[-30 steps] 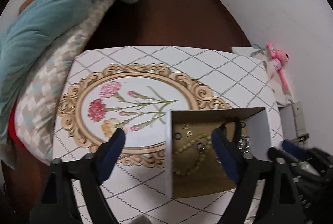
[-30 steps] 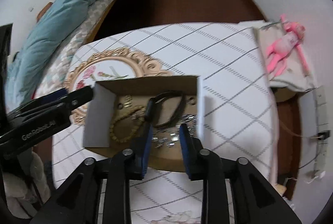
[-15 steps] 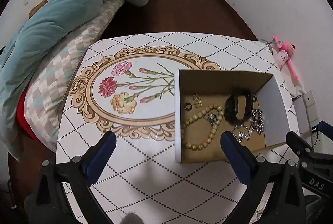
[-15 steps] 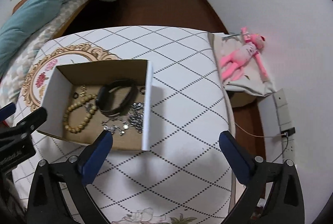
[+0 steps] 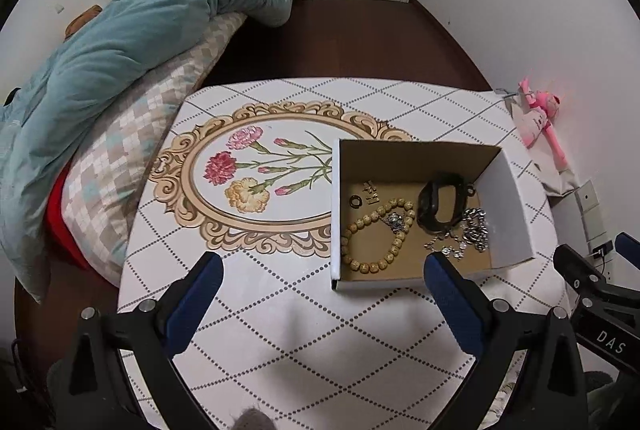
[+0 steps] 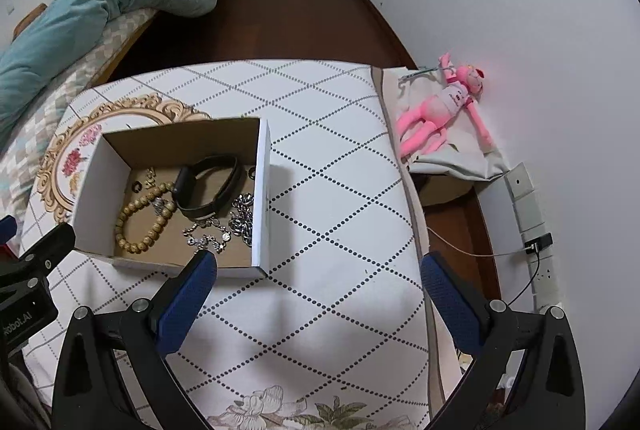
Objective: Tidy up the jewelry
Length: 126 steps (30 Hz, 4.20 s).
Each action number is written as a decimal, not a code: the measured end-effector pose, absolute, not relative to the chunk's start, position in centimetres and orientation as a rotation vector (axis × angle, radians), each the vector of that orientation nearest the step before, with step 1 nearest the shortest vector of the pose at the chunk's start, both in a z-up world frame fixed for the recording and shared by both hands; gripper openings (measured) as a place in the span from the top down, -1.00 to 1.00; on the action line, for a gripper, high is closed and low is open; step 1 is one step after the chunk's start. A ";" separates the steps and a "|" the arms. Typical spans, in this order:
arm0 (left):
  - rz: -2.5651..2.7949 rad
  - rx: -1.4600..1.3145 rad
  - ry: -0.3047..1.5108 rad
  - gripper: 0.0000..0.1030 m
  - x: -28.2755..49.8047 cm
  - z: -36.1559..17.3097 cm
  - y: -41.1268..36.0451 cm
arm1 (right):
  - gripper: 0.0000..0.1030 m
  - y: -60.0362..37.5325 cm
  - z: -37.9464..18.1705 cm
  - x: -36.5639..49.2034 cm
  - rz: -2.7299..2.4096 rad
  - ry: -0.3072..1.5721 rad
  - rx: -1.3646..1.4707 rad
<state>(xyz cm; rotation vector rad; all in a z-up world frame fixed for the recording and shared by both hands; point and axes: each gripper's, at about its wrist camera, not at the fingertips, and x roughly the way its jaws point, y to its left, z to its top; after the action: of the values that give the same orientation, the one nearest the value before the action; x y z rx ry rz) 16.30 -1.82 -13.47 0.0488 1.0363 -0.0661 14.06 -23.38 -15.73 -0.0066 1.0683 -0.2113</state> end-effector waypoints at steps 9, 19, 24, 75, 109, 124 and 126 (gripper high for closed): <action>-0.094 0.049 0.947 -0.99 12.1 -8.3 -1.7 | -1.00 -23.0 -10.0 9.5 -0.218 0.967 0.004; -0.094 0.036 0.874 -0.99 6.9 -3.2 -0.8 | -1.00 -21.7 -3.5 3.1 -0.203 0.853 0.007; -0.105 0.037 0.830 -0.99 4.6 -1.1 -0.6 | -1.00 -21.5 -0.9 0.7 -0.207 0.804 0.007; -0.081 0.021 0.975 -0.99 9.2 -1.8 -1.1 | -1.00 -21.5 -1.0 5.7 -0.180 0.917 -0.001; -0.065 0.018 0.970 -0.99 9.2 -1.3 -0.4 | -1.00 -21.0 -1.4 5.5 -0.177 0.936 -0.015; -0.067 0.020 0.985 -0.99 9.1 -1.9 -0.3 | -1.00 -21.2 -1.7 5.7 -0.172 0.953 -0.022; -0.069 0.019 0.986 -0.99 9.2 -1.9 -0.3 | -1.00 -21.1 -1.8 5.7 -0.170 0.955 -0.023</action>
<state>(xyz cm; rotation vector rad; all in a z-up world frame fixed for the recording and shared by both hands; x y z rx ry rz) 9.18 -0.32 -1.94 0.0188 0.9859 -0.0693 5.72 -21.13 -1.84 -0.0234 0.9546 -0.1705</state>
